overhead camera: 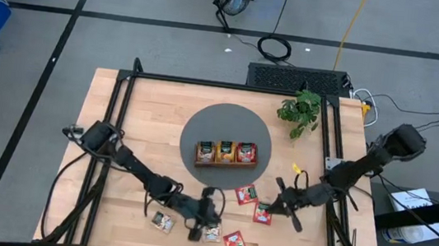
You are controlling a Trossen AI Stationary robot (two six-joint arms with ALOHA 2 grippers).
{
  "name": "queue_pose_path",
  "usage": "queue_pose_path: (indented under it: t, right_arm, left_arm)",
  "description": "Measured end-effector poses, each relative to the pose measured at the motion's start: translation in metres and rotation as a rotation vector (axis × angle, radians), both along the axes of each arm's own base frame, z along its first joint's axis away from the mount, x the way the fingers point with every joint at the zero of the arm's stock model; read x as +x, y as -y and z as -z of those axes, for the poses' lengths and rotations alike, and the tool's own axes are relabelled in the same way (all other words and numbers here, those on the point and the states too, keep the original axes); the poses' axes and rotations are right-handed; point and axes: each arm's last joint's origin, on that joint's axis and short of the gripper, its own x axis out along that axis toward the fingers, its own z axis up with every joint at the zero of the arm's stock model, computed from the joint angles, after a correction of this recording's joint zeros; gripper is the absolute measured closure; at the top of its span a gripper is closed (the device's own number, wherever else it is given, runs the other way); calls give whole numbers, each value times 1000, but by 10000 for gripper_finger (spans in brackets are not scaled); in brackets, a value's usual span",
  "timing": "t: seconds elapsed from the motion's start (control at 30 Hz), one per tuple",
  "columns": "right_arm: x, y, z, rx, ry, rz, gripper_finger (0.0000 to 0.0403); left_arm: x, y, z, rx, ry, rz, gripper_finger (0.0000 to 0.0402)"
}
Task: Pick & Place Tea
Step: Put the strawberry tea sachet into the right compartment of the wooden organizer
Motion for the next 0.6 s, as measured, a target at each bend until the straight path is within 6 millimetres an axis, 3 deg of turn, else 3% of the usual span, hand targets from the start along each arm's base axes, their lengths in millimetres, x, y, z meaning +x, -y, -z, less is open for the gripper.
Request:
queue_pose_path:
  t: [0.2,0.37,0.5,0.6]
  right_arm:
    - [28,-44,13,-74,-56,-88,402]
    - [51,-72,25,-209,-131,-64,402]
    - [62,-81,16,-281,-152,35,402]
    - [62,-91,-2,-345,-112,58,403]
  left_arm:
    - [-4,16,7,-29,35,20,366]
    - [-5,23,1,59,74,-155,366]
    - [-4,27,-2,95,69,-190,366]
    - [-5,27,-1,104,59,-191,366]
